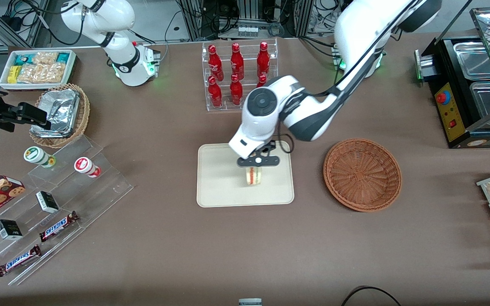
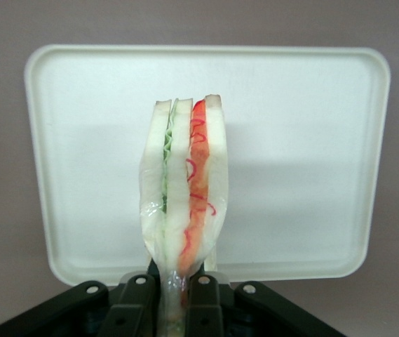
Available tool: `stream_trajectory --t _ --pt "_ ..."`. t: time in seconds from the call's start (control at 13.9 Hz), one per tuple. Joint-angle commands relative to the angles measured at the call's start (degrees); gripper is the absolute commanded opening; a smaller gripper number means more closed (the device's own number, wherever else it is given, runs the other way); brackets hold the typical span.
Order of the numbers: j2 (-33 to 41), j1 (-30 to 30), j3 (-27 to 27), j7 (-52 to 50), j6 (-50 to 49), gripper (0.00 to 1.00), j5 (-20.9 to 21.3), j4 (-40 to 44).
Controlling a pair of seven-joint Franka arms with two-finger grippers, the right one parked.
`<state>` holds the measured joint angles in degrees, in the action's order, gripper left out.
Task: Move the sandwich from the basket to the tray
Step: 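Carry the sandwich with the left gripper over the cream tray, then lower the sandwich onto the tray and open the left gripper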
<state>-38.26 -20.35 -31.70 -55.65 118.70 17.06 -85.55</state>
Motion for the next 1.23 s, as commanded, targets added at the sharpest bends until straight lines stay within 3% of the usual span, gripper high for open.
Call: stream_trajectory --t 0.0,0.43,0.51,0.58,1.15 --pt "-4.18 -1.62 0.06 -2.70 2.40 0.00 3.23 2.58" --pt "-9.89 -2.94 0.23 -8.32 7.60 0.01 7.36 2.85" --pt "-10.16 -2.94 0.23 -8.33 8.12 0.32 7.89 2.85" --pt "-10.25 -2.94 0.23 -8.24 8.39 0.99 8.07 2.85" --pt "3.61 -0.75 0.15 -13.42 -3.01 1.00 6.76 2.76"
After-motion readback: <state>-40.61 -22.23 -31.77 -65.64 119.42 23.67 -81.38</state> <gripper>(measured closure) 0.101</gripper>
